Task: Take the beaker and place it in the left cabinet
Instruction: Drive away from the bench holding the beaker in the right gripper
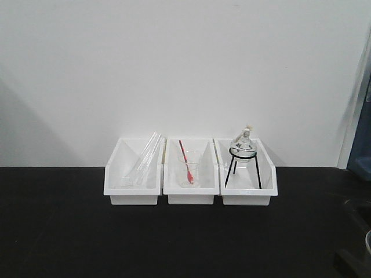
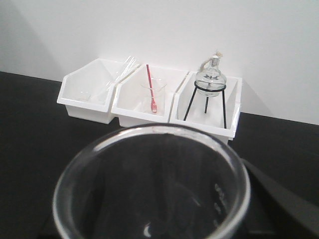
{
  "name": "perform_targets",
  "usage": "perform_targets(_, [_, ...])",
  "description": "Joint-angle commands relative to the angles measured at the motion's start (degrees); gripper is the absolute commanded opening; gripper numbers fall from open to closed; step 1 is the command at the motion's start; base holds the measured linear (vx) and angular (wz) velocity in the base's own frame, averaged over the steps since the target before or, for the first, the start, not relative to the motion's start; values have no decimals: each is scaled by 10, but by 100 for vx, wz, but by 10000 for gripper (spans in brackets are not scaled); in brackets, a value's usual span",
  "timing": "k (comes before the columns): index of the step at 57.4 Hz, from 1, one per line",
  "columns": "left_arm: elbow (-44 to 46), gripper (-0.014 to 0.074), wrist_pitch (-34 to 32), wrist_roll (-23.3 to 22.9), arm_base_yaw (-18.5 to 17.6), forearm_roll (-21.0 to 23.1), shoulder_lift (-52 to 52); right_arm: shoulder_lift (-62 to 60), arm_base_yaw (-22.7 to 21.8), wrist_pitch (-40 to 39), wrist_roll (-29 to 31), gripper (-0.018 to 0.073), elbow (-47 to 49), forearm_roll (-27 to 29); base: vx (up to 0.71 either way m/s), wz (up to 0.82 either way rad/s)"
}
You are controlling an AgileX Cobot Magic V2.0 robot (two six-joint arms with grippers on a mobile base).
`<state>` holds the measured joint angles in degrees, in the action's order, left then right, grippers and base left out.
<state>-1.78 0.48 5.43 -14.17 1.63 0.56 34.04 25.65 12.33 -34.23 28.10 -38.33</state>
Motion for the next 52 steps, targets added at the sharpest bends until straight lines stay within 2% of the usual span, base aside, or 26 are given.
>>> perform_targets(1, [-9, 1, -48, -2, -3, 5, 10, -1, 1, -37, 0, -4, 18, -9, -4, 14])
perform_targets(22, [-9, 1, -48, -2, -3, 5, 10, -1, 1, -37, 0, -4, 18, -9, -8, 31])
perform_targets(52, [-9, 1, -48, -2, -3, 5, 10, -1, 1, -37, 0, -4, 18, -9, -15, 60])
